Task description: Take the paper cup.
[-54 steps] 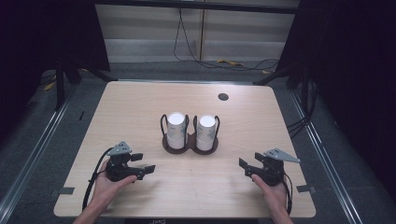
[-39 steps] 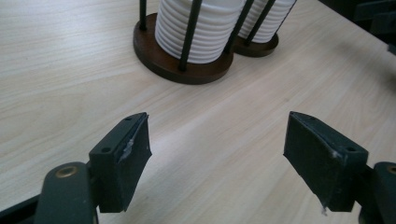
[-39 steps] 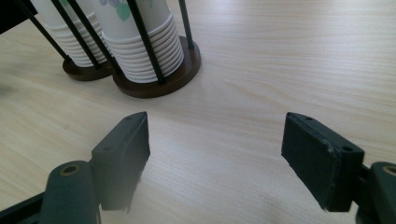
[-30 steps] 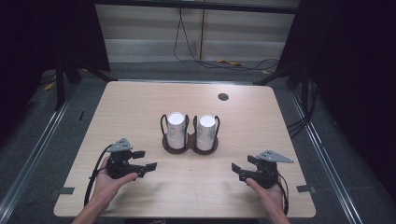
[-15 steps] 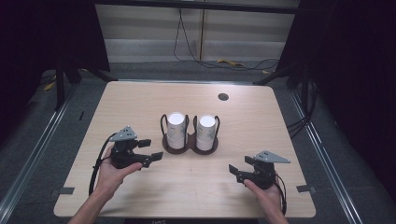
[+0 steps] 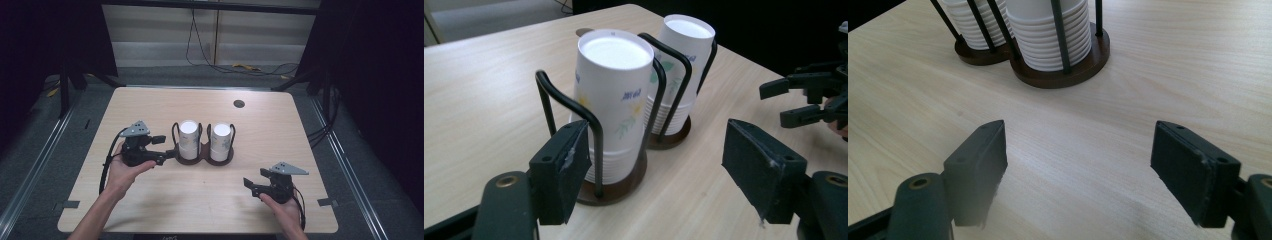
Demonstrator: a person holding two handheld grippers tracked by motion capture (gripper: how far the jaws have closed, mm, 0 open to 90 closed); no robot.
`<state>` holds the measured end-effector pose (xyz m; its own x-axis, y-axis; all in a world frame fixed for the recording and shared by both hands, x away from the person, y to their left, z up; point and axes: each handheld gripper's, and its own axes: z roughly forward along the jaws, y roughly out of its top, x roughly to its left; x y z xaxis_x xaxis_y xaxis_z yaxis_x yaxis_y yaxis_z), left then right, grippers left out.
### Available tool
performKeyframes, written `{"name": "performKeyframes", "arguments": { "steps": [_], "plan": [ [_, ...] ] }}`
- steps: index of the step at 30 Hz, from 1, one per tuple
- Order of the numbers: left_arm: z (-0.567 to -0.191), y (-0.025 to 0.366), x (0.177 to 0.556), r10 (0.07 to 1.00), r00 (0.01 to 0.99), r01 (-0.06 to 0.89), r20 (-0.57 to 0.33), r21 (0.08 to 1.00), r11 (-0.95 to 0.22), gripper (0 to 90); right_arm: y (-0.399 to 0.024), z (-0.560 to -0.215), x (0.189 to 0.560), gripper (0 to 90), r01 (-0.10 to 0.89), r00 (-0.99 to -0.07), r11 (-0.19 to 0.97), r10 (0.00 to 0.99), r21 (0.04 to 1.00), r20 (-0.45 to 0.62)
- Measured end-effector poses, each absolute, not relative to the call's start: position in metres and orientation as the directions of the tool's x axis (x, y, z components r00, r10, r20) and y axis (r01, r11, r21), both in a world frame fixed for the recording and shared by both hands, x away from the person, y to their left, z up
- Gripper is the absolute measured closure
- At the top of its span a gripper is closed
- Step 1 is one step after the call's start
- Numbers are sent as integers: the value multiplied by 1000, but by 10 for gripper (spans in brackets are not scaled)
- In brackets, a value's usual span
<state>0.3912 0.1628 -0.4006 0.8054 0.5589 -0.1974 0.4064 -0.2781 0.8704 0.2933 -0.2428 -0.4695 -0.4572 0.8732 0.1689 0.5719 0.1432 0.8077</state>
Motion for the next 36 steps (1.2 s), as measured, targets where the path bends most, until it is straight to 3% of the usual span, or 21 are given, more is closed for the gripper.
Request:
{"name": "performKeyframes", "arguments": {
  "steps": [11, 19, 36],
  "plan": [
    [-382, 143, 409, 566, 811, 379, -147, 870, -317, 254, -242, -469, 293, 228, 568, -462, 147, 871, 810, 166],
    [-375, 134, 424, 573, 804, 389, -158, 869, -306, 279, -242, -468, 293, 232, 567, -467, 150, 869, 810, 166],
    [-376, 107, 449, 585, 809, 374, -61, 821, -432, 279, -242, -468, 293, 252, 555, -471, 157, 869, 817, 153]
  ]
}}
